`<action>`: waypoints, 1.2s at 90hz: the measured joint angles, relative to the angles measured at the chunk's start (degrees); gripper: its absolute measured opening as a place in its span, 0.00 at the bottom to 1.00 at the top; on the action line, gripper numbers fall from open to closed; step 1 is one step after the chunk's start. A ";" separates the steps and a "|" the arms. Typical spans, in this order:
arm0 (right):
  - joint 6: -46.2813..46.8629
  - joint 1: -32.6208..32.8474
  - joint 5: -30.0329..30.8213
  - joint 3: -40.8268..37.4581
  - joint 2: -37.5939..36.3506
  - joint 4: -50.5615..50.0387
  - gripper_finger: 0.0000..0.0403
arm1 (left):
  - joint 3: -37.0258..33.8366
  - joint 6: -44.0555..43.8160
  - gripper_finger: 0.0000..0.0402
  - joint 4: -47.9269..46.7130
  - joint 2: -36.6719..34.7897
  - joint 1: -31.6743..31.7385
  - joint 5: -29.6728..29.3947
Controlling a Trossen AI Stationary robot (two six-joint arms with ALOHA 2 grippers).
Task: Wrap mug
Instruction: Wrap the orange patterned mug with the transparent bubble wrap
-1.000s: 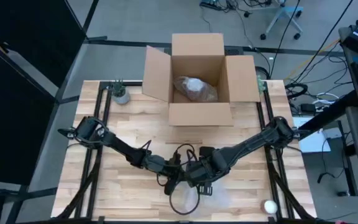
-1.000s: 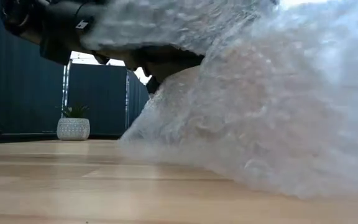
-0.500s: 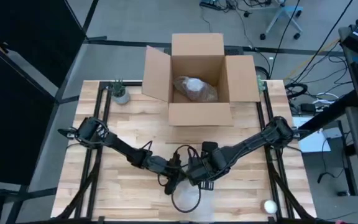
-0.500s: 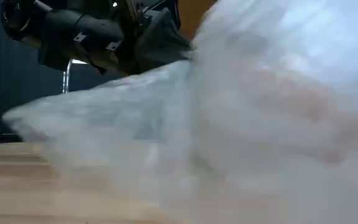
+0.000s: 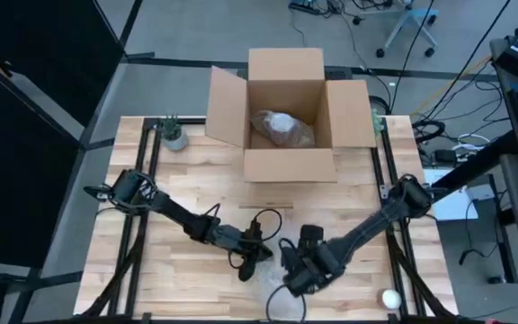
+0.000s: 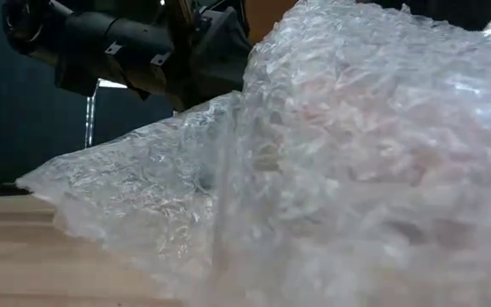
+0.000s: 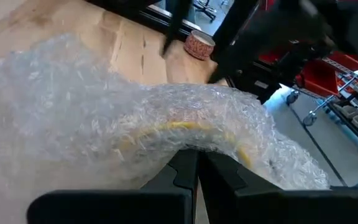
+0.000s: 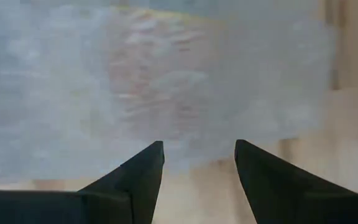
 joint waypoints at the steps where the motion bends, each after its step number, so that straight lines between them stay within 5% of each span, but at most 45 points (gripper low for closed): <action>1: 0.31 0.22 0.06 -0.29 0.00 0.60 0.46 | 0.00 0.00 0.00 0.03 0.00 0.00 0.00; 48: 6.23 3.48 13.75 -18.27 0.11 25.51 0.46 | 5.80 -3.01 0.00 -1.00 -0.49 -0.06 0.85; 63: 6.53 3.67 13.82 -24.88 -0.02 36.61 0.46 | 11.76 -1.13 0.00 -10.30 -0.57 -0.40 1.93; 108: 5.21 3.24 13.68 -27.23 -1.38 36.97 0.46 | 14.62 0.14 0.00 -18.03 -2.72 -0.78 3.21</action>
